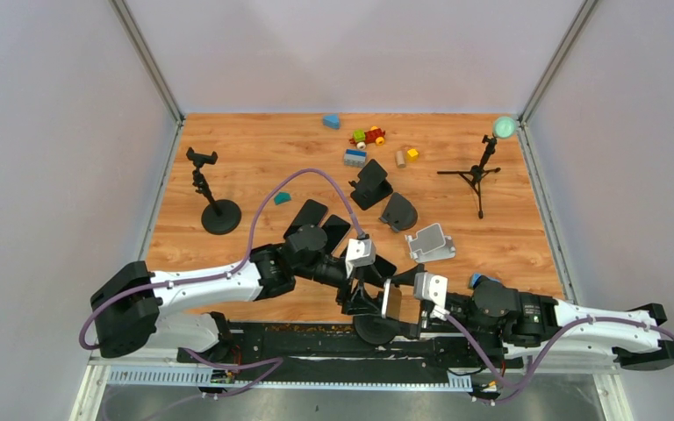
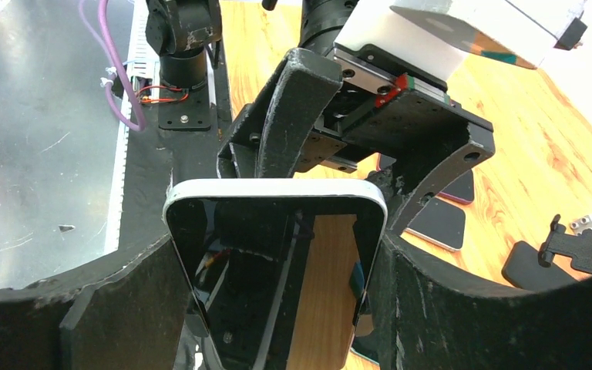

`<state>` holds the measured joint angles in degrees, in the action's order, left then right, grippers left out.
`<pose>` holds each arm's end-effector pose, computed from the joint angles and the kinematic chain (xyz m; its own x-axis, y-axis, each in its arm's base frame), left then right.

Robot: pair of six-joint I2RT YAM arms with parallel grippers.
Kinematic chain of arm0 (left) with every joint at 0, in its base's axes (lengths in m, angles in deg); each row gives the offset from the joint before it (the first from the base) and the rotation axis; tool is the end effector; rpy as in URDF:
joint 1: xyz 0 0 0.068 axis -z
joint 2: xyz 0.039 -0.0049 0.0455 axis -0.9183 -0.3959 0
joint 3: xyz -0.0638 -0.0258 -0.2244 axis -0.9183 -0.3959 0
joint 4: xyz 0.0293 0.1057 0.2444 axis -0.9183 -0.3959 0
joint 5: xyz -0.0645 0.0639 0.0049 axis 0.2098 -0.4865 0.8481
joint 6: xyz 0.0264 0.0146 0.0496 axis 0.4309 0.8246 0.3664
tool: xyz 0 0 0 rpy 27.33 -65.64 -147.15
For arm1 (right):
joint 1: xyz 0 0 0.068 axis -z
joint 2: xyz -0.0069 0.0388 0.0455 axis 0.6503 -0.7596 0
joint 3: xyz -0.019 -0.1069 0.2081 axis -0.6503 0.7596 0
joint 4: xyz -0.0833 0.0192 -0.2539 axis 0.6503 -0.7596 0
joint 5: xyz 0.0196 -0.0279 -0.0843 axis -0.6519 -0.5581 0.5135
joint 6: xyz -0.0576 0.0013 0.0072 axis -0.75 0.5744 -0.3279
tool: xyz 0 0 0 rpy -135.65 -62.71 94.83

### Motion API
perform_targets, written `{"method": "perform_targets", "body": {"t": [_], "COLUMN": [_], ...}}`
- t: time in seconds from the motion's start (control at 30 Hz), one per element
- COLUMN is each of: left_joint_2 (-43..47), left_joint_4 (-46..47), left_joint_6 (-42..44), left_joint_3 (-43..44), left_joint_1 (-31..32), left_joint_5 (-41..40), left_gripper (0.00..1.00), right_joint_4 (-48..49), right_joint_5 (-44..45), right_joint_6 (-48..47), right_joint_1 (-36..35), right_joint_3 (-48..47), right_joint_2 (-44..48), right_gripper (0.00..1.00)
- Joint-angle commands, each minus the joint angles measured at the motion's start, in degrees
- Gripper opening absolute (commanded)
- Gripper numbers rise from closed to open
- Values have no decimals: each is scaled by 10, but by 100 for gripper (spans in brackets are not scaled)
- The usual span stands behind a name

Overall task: Remove the phone from the phone stand
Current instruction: Adjust the phone stand with the phone.

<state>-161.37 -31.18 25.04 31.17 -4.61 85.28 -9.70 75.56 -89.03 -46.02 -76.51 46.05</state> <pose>0.1149 -0.2730 0.2095 -0.2918 0.2345 -0.9273 0.9348 -0.1355 -0.3284 0.0158 0.1667 0.2752 0.1977 -0.1778 -0.9640 -0.9601 0.1633 -0.2270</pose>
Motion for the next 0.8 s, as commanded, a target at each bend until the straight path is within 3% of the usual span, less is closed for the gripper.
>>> {"method": "perform_targets", "body": {"t": [0.0, 0.13, 0.23, 0.27, 0.57, 0.77], "left_joint_2": [-5, -20, -24, -24, 30, 89], "left_joint_4": [28, 44, 49, 47, 7, -47], "left_joint_6": [17, 7, 3, 4, 23, 37], "left_joint_3": [44, 49, 51, 51, 30, 31], "left_joint_1": [8, 9, 9, 9, 8, -2], "left_joint_5": [-27, -11, -7, -9, -62, -116], "left_gripper": [68, 35, 3, 0, 0, 0], "right_joint_4": [61, 60, 55, 54, 48, 61], "right_joint_5": [-38, -33, -29, -29, -9, -45], "right_joint_6": [38, 41, 46, 46, 32, 13], "right_joint_1": [-2, -2, -2, -2, 12, 69], "right_joint_3": [4, 9, 10, 10, -22, -62], "right_joint_2": [0, 3, 2, 0, -62, -95], "right_gripper": [0, 0, 0, 0, 0, 0]}}
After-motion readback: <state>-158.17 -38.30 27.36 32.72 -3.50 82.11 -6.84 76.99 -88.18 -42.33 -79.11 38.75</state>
